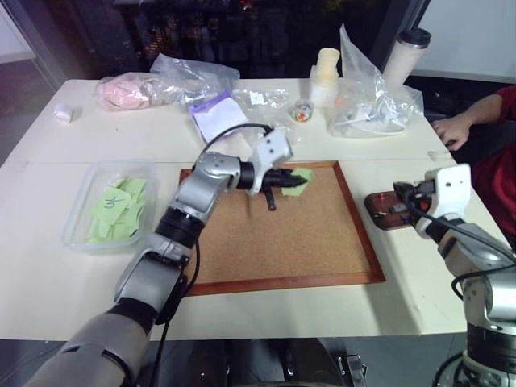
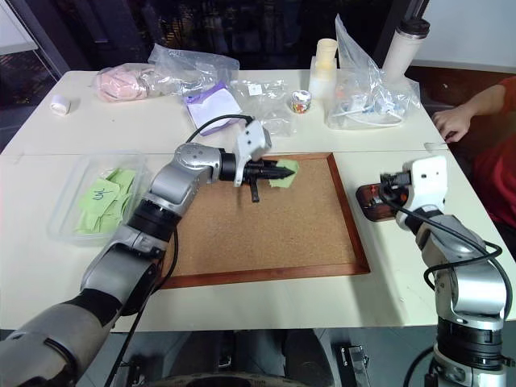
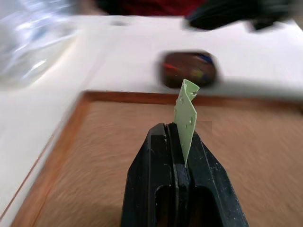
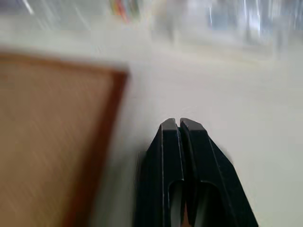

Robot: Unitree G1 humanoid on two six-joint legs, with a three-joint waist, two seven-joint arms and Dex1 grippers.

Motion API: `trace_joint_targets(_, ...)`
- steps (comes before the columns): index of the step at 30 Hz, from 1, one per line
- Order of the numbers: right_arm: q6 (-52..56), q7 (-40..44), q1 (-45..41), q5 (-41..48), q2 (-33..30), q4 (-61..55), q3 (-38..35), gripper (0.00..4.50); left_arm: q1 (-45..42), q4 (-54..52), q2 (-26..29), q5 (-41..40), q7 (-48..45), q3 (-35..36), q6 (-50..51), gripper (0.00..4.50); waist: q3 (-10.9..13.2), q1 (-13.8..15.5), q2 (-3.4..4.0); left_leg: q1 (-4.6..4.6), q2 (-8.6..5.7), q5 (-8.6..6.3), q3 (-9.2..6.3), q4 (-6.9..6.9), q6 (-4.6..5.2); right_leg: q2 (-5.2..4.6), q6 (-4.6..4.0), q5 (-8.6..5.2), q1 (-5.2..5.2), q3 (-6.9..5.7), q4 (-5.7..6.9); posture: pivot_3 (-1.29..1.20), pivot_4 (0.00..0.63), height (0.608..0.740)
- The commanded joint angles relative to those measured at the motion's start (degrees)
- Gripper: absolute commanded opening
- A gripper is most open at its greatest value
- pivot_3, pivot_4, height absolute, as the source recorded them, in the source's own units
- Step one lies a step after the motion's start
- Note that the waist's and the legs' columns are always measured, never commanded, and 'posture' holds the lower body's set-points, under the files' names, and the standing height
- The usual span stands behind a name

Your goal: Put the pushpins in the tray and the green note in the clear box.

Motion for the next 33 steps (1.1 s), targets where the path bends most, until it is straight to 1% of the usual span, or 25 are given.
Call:
trace_joint_targets(1,-3.96,1.45,-0.17,-0.74,-0.53,2.84,-0.3,0.0,-0.32,-5.82,0.95,1.48,0.18,-1.08,-0.68,0.06,0.0,-0.08,0.01,0.02,0.0,-0.01,0.0,0.02,0.03,0.01,0.0,0.0,0.01,0.01,0.02,0.0,0.15,0.734)
trace_joint_targets(8,-7.75,2.82,0.44,-1.5,-0.09,7.03,1.2,0.0,0.06,-5.85,0.46,1.83,2.24,-0.84,1.06,0.06,0.0,0.03,0.02,0.0,0.0,-0.05,-0.04,0.03,0.09,0.04,0.01,0.0,0.0,0.01,0.02,0.0,0.15,0.734)
trace_joint_targets(11,-9.02,3.1,0.24,-1.66,-0.43,8.43,0.93,0.94,0.44,-6.05,0.89,1.95,2.63,-0.75,1.36,0.0,0.0,0.07,0.02,0.0,0.0,-0.05,-0.04,0.04,0.09,0.03,0.01,0.0,0.01,0.01,0.02,0.0,0.15,0.734)
trace_joint_targets(12,-9.32,3.02,0.13,-1.76,-0.55,8.68,0.8,1.35,0.51,-6.13,0.99,1.94,2.75,-0.68,1.46,0.0,0.0,0.06,0.02,0.0,0.0,-0.05,-0.04,0.04,0.09,0.03,0.01,0.0,0.01,0.01,0.02,0.0,0.15,0.734)
trace_joint_targets(17,-9.79,2.82,-0.13,-1.87,-0.69,8.37,0.62,4.01,0.53,-6.19,1.28,1.85,3.24,-0.47,1.62,0.0,0.0,0.06,0.02,0.0,0.0,-0.05,-0.04,0.04,0.09,0.03,0.01,0.0,0.01,0.0,0.02,0.0,0.15,0.734)
trace_joint_targets(18,-9.7,2.79,-0.18,-1.69,-0.62,8.04,0.55,4.41,0.52,-6.17,1.31,1.81,3.37,-0.34,1.66,0.0,0.0,0.06,0.02,0.0,0.0,-0.05,-0.04,0.05,0.09,0.02,0.01,0.0,0.01,0.0,0.02,0.0,0.15,0.734)
trace_joint_targets(19,-9.65,2.78,-0.21,-1.6,-0.59,7.8,0.54,4.47,0.51,-6.15,1.35,1.76,3.51,-0.2,1.77,0.0,0.0,0.06,0.02,0.0,0.0,-0.05,-0.04,0.05,0.09,0.03,0.01,0.0,0.01,0.0,0.02,0.0,0.15,0.734)
trace_joint_targets(24,-9.88,2.18,-0.74,-1.33,-0.16,7.96,0.01,4.47,0.32,-5.79,1.6,1.78,4.44,0.31,1.71,0.0,0.0,0.06,0.02,0.0,0.0,-0.05,-0.04,0.05,0.09,0.03,0.01,0.0,0.01,0.0,0.02,0.0,0.15,0.734)
trace_joint_targets(28,-8.83,0.7,-2.43,0.75,1.1,9.13,-2.31,4.47,0.24,-5.56,1.71,1.92,4.95,0.42,1.56,0.0,0.0,0.06,0.02,0.0,0.01,-0.05,-0.04,0.05,0.09,0.03,0.01,0.0,0.01,0.0,0.03,0.0,0.15,0.734)
trace_joint_targets(33,-9.36,0.28,-2.98,0.33,0.83,9.35,-2.25,4.47,0.12,-5.52,2.05,1.72,6.15,1.15,2.0,0.0,0.0,0.06,0.02,0.0,0.01,-0.05,-0.04,0.05,0.09,0.03,0.01,0.0,0.01,0.0,0.03,0.0,0.15,0.734)
